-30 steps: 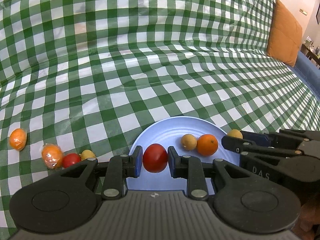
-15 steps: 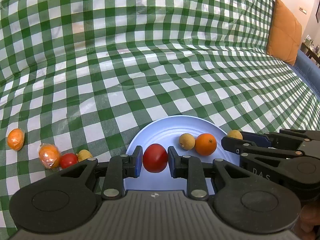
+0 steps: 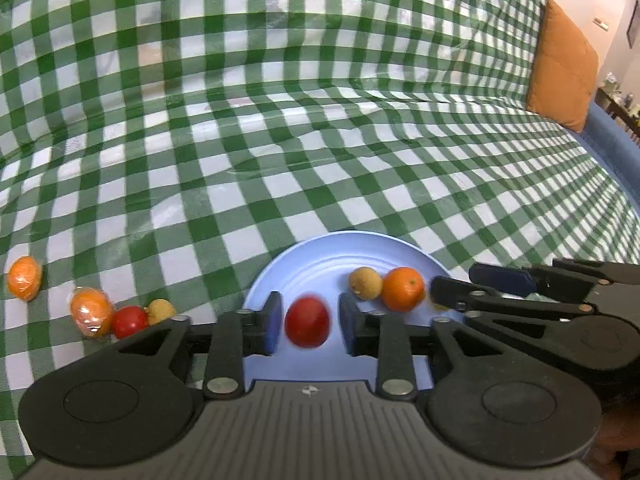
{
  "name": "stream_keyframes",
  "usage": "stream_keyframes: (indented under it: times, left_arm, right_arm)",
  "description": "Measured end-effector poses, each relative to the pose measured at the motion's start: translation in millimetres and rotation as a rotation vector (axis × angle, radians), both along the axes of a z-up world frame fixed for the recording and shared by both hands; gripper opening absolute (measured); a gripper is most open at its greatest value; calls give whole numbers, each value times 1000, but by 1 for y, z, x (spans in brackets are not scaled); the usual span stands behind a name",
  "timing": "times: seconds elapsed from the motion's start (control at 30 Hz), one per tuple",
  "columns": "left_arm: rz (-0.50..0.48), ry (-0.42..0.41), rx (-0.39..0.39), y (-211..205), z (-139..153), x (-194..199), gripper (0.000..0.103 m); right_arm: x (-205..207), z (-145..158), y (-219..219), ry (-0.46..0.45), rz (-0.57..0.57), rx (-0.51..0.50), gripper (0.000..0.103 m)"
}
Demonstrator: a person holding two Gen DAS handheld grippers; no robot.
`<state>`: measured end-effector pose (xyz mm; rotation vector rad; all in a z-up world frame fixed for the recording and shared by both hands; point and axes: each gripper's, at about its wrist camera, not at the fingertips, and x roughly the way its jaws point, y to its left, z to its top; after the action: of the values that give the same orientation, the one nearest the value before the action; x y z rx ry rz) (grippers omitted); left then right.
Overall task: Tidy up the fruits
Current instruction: 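Open the left tool to drop the tomato while the right drops the yellow fruit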
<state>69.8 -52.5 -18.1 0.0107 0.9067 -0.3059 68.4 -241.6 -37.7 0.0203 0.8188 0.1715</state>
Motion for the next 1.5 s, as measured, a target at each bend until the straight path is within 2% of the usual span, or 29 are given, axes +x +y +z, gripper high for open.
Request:
stream_keyframes:
  times: [0.03,0.07,0.67,0.8,0.87,0.97,1.03,1.07,1.13,1.2,1.3,1.37,1.5]
  left_arm:
    - [0,-4,1,-1,1,-1,40]
    - [-1,-7,5,-2,1,-1,40]
    - [61,-18,-5,17,6,0,39]
    - [140,-28,-11,43,12,6,33]
    - [201,-26,-22,65,14,10,25]
    - [307,-12,-45,101,16,16,20]
    - [381,8,-64,127,15,18,19]
    - [418,19,-78,140,13,19,19]
    - [465,38,-104,159,11,20,19]
    - [499,63,-134,173,8,21,19]
    - [506,90,-172,182,1,22,19]
    - [487,101,-169,178,-3,22,19]
    - [469,123,-190,173,-14,22,28]
  right_arm:
    - [0,0,0,-4,-3,-2,45]
    - [0,1,0,-9,-7,-5,48]
    - [0,11,15,-34,3,-6,52]
    - [2,16,27,-42,14,3,52]
    - [2,19,34,-49,21,8,52]
    - [3,23,45,-64,29,27,52]
    - [4,26,52,-76,41,50,48]
    - [4,27,57,-84,51,62,42]
    - [4,28,67,-98,76,86,35]
    - [4,26,76,-107,102,111,34]
    - [6,16,91,-94,138,134,32]
    - [8,8,100,-76,157,156,32]
    - [13,0,117,-52,187,196,32]
